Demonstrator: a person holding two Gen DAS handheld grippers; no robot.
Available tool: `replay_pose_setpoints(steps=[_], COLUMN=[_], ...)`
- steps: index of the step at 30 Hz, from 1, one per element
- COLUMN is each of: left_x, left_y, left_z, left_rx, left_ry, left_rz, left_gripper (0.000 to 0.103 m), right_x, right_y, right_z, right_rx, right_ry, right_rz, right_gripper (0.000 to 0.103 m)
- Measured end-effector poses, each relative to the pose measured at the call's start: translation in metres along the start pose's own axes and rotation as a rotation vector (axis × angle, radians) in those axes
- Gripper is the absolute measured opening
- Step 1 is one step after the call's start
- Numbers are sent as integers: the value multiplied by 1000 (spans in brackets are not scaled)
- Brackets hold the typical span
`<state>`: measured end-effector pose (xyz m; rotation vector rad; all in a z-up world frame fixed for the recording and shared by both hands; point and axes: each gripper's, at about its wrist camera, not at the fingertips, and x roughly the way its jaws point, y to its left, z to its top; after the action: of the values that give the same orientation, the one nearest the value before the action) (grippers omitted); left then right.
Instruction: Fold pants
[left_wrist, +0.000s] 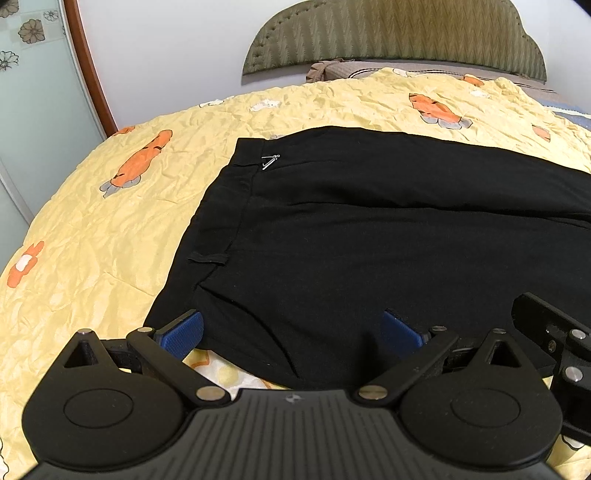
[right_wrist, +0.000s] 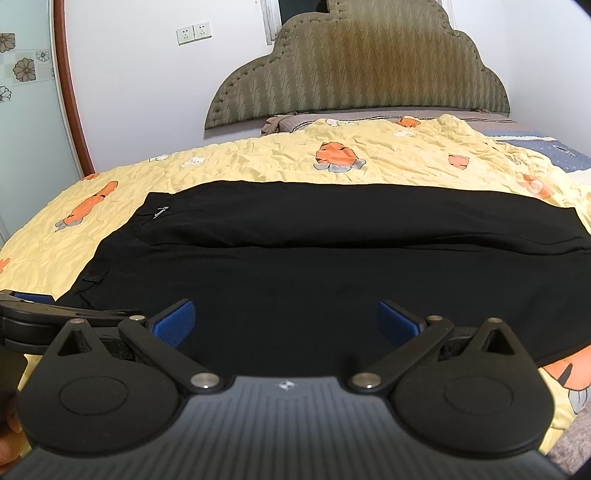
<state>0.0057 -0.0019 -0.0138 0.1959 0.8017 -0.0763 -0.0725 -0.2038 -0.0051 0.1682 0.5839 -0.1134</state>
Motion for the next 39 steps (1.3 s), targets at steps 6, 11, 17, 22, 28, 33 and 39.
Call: replay_pose_setpoints(steps=[6, 11, 17, 22, 28, 33, 39], left_x=[3, 5, 8, 11, 17, 26, 36], left_y=[-3, -2, -1, -1, -1, 3, 15], left_z=[-1, 0, 1, 4, 13, 24, 46], left_rx=[15, 13, 16, 20, 34, 35, 83], left_ry=[0, 6, 12, 15, 6, 3, -36], left_rz=[6, 0, 1, 6, 17, 25, 15], left_gripper=[103, 103, 103, 103, 103, 103, 103], right_x=[1, 1, 2, 3, 4, 10, 19], right_y=[-1, -1, -1, -5, -8, -14, -11], right_z=[1, 0, 0, 3, 14, 32, 63], right_rx=[-2, -2, -2, -13, -67, -99, -247], right_ry=[1, 2, 6, -4, -52, -58, -153], right_rz=[8, 7, 4, 31, 89, 142, 194], right_gripper=[103, 103, 103, 103, 103, 103, 103])
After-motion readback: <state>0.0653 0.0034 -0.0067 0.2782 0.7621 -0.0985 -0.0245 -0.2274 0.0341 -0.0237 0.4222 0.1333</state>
